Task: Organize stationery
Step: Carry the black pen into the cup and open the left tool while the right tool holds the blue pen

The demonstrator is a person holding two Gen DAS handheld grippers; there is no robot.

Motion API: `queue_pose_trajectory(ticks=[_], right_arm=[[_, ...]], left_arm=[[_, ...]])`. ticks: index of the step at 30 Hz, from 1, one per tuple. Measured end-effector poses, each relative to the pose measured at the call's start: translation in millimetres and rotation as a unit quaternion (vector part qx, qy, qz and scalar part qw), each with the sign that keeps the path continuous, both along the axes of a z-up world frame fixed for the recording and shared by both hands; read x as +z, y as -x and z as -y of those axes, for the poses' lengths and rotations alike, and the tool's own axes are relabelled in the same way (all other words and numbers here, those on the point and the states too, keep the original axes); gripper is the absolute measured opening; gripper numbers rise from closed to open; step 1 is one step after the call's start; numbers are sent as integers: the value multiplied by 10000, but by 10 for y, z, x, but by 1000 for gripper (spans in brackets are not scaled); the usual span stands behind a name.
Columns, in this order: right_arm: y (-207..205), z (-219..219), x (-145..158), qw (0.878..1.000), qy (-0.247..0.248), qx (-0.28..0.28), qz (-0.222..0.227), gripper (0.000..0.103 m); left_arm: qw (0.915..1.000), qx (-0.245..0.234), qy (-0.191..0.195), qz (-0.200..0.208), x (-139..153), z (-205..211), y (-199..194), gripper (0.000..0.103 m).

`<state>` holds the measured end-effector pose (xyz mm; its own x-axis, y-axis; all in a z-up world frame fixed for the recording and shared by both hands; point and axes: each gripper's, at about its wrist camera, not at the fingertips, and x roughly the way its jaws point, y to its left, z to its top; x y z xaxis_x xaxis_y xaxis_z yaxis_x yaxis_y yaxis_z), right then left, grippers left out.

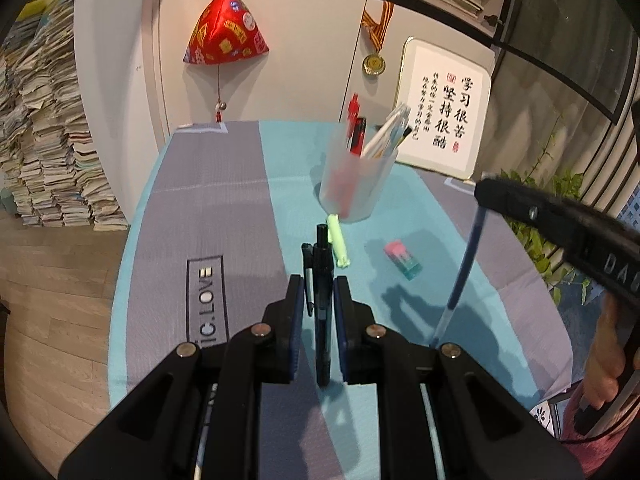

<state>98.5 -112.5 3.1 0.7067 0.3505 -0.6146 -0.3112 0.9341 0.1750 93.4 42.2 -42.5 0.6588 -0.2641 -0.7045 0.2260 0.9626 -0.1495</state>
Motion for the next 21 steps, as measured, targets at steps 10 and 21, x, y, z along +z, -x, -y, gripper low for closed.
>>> queue_pose_trajectory(ticks=[10,21], right_arm=[[25,231,50,9996,-196,-197,45,13],[99,483,120,9982,-378,-430,157,13]], left_arm=[[9994,-108,-36,326,351,208,-240,13],[9970,-129,-80,760,805,427,-815,13]])
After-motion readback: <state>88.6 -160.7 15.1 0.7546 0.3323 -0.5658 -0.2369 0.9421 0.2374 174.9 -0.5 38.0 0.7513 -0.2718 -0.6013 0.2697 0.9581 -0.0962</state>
